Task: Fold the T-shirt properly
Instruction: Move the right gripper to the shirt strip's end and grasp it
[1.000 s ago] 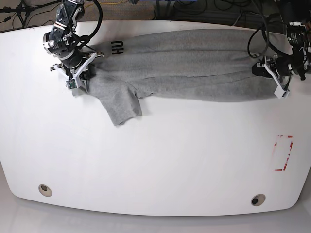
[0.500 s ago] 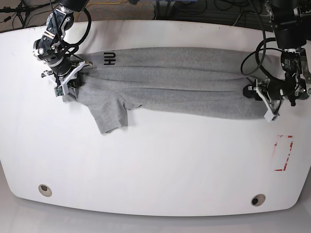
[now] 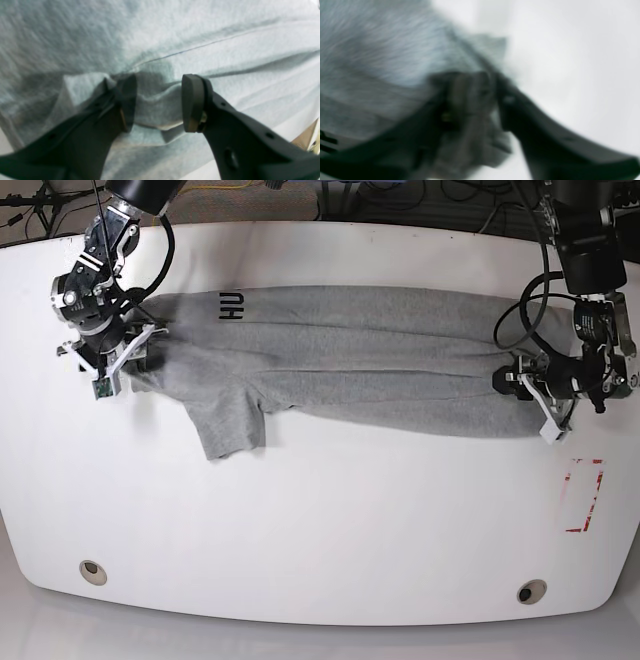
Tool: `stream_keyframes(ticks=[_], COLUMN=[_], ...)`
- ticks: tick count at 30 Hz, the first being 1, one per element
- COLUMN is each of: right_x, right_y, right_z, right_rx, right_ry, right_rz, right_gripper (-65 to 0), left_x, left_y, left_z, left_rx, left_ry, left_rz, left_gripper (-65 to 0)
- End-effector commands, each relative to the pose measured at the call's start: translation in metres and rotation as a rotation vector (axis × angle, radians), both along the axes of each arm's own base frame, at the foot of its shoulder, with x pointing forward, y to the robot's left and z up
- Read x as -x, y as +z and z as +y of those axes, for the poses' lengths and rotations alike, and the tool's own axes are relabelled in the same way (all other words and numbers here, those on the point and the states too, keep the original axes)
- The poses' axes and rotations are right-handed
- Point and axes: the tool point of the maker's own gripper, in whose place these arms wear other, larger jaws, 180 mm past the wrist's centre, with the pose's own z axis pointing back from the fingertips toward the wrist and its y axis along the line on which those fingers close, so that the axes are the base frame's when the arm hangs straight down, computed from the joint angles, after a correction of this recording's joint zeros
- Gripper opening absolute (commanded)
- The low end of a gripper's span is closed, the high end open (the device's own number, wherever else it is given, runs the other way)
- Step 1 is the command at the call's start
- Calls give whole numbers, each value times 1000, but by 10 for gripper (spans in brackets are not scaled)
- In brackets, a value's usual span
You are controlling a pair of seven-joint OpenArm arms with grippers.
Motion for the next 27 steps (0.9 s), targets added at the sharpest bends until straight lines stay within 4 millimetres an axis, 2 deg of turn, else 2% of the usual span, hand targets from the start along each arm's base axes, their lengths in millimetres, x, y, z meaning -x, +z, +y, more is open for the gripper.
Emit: stream_keyframes(ticks=[1, 4, 6, 9, 11, 15, 18, 21, 25, 27], right_x=[-21, -32, -41, -55, -62, -79, -90, -100, -116, -117], right_y=[33, 46, 53, 59, 60, 50, 39, 22, 14, 8], right_z=[0, 1, 5, 15, 28, 64, 76, 90, 104, 109], right_rx=[25, 36, 37, 36, 23, -43, -84, -155, -220, -244], right_ry=[3, 1, 12, 41, 70, 133, 152, 158, 168, 173], right_rz=[-96, -120, -131, -138, -144, -130, -106, -69, -72, -68], right_gripper=[-244, -133, -100, -103, -106, -111, -111, -111, -111, -111], left_x=[-19, -25, -28, -32, -34, -35, -35, -35, -35, -35], left_y=[23, 31, 36, 44, 48, 55, 58, 61, 64, 66], left_z=[3, -2, -4, -11, -14, -19, -19, -9, 4, 10], left_rx=[25, 51, 66, 106, 130, 174, 193, 174, 145, 134], left_ry=[8, 2, -3, -12, -15, -18, -17, -9, 0, 8], left_rz=[-70, -84, -93, -106, -115, -130, -138, -143, -153, -160], left_gripper=[-371, -371, -371, -371, -371, -372, -374, -374, -374, -374])
